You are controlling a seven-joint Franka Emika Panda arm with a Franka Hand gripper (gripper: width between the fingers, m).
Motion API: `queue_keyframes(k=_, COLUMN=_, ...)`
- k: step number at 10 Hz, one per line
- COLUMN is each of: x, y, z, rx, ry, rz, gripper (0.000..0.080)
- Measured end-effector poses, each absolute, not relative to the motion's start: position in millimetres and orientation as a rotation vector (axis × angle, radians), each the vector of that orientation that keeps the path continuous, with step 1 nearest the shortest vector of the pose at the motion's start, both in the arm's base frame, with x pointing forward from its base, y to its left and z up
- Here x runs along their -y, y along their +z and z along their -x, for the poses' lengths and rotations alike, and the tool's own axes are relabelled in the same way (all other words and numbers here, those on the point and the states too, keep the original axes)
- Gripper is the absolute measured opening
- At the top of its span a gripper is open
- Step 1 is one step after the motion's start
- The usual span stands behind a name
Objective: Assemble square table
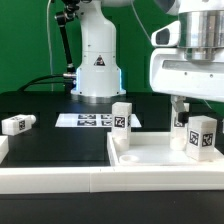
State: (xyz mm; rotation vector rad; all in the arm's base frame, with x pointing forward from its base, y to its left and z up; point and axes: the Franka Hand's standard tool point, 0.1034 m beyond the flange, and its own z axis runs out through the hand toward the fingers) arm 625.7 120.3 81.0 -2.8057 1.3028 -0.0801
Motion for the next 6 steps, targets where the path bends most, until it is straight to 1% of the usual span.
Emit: queue_keyframes(k=6, x=-118.7, y=80.8, z=-626.7, rx=-0.715, ry=-0.107, rz=3.020, gripper=0.0649)
